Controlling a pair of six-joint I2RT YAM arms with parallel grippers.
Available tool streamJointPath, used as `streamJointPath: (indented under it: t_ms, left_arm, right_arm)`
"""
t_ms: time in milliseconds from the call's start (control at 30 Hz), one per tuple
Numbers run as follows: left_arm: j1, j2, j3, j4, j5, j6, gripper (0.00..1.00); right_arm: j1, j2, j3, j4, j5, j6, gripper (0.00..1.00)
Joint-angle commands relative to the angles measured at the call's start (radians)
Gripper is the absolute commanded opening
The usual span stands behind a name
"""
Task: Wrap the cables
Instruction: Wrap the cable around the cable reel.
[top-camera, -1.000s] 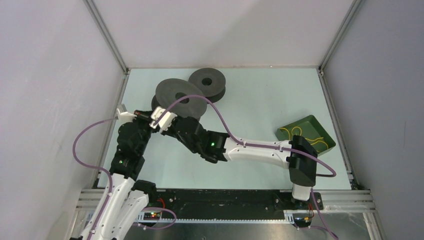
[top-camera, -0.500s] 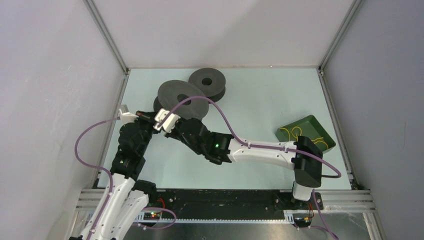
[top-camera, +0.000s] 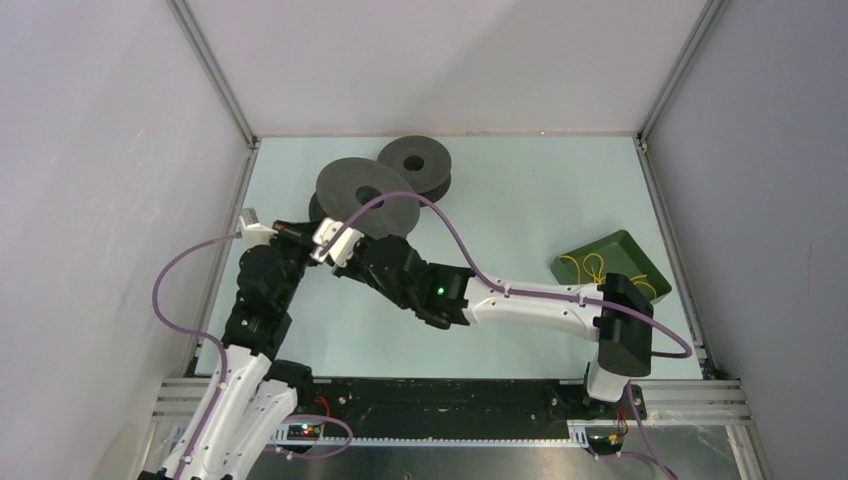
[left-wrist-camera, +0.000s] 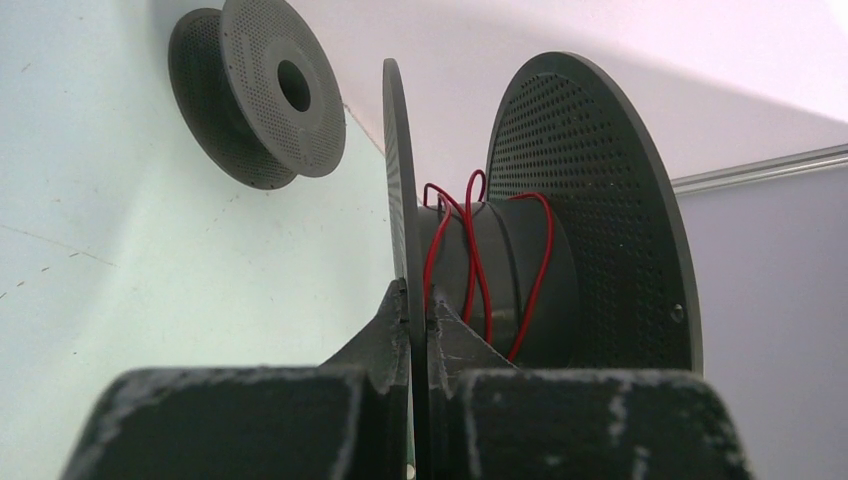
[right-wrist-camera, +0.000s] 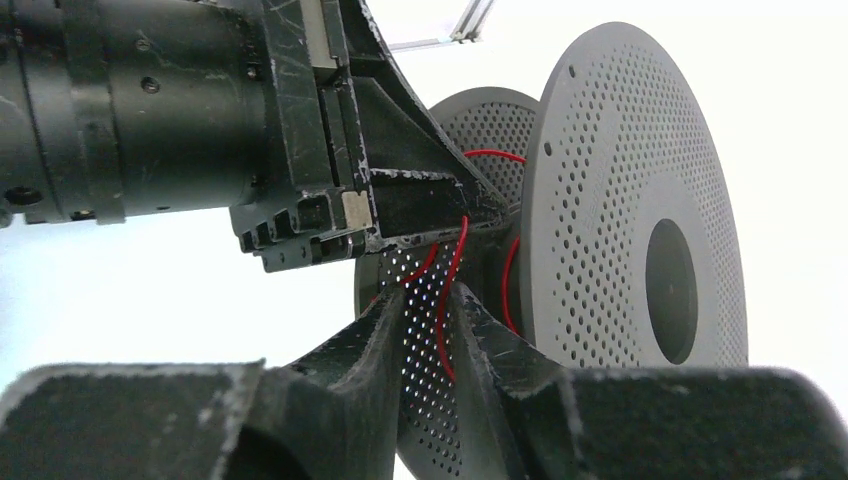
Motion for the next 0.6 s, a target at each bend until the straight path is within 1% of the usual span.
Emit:
streamJointPath:
  t_ms: [0,333,567]
  left_arm:
    - [0.000,-0.014,-0.004,0.150,0.168,-0.002,0.00]
    - [0.004,0.030,-0.011,0.179,0.223,0.001,0.00]
    - [0.008,0.079,-0.022,0.213,0.283,0.008,0.00]
  right_arm:
    - [-0.055,-0.073,-0.001,-0.018,0.066,0.006,0.29]
    - [-0.057,-0.107,-0.013,-0.077,0.090,0.014,0.29]
    - [-0.054,-0.160,-0.023,-0.128,0.050,0.032,0.32]
